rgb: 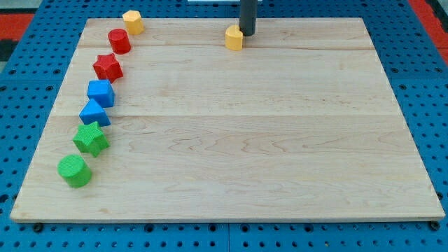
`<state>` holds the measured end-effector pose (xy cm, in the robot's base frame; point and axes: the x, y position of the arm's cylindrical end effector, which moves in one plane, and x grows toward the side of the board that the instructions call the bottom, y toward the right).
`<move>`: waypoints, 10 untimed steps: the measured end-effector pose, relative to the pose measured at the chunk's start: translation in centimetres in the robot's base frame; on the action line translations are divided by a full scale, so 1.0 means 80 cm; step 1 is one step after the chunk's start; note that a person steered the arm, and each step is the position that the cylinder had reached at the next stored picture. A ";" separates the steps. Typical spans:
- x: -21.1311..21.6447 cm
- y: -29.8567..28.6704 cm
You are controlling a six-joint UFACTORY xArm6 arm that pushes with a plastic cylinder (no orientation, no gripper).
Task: Move the yellow heart into a red circle
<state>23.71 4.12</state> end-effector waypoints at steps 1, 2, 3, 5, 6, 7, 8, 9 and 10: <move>0.016 0.002; 0.020 -0.027; 0.020 -0.064; 0.021 -0.154; 0.029 -0.202; 0.029 -0.223; 0.025 -0.234; 0.017 -0.234; 0.001 -0.234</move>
